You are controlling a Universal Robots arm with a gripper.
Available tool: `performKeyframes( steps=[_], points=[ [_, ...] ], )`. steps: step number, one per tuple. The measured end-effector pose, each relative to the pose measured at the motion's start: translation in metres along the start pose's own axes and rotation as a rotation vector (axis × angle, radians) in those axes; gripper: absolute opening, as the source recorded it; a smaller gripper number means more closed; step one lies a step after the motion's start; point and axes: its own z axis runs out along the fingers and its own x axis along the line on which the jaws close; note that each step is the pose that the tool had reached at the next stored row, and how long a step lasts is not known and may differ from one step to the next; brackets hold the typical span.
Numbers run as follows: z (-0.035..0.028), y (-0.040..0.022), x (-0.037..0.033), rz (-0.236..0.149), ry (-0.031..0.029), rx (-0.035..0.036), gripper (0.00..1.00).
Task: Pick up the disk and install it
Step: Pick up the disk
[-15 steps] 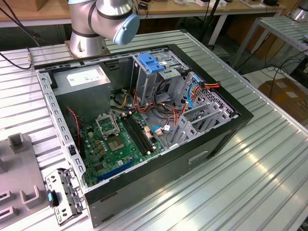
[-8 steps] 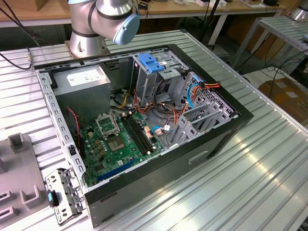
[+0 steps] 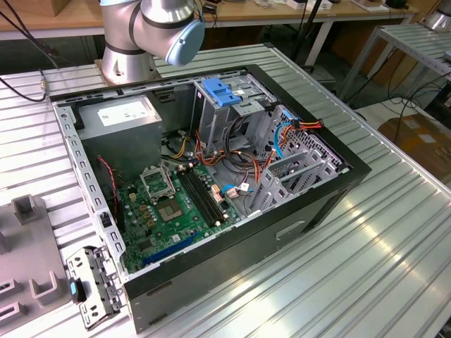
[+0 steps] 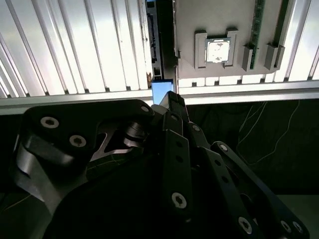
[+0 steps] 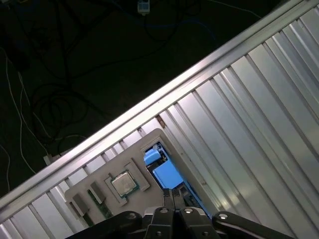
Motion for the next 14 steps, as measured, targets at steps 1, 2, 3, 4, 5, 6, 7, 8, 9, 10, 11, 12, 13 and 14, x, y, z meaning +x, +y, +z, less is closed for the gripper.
performKeyframes(
  steps=[1, 2, 3, 4, 5, 6, 7, 8, 9, 10, 11, 12, 13, 14],
  points=[
    [0.0000, 0.0000, 0.0000, 0.000, 0.0000, 0.0000, 0.11],
    [0.0000, 0.0000, 0.0000, -0.001, 0.0000, 0.0000, 0.11],
    [0.0000, 0.0000, 0.0000, -0.002, 0.0000, 0.0000, 0.11],
    [0.0000, 0.0000, 0.0000, -0.002, 0.0000, 0.0000, 0.11],
    [0.0000, 0.0000, 0.0000, -0.002, 0.0001, -0.0001, 0.11],
    [0.0000, 0.0000, 0.0000, -0.003, 0.0001, 0.0000, 0.11],
    [0.0000, 0.0000, 0.0000, -0.004, 0.0001, -0.0001, 0.11],
    [0.0000, 0.0000, 0.0000, -0.004, 0.0001, 0.0000, 0.11],
    [0.0000, 0.0000, 0.0000, -0.004, 0.0001, 0.0000, 0.11],
    [0.0000, 0.0000, 0.0000, -0.004, 0.0001, 0.0000, 0.11],
    [0.0000, 0.0000, 0.0000, -0.004, 0.0001, 0.0000, 0.11],
    [0.0000, 0.0000, 0.0000, -0.004, 0.0001, -0.0001, 0.11],
    [0.0000, 0.0000, 0.0000, -0.004, 0.0001, 0.0000, 0.11],
    [0.0000, 0.0000, 0.0000, -0.004, 0.0001, 0.0000, 0.11]
  ],
)
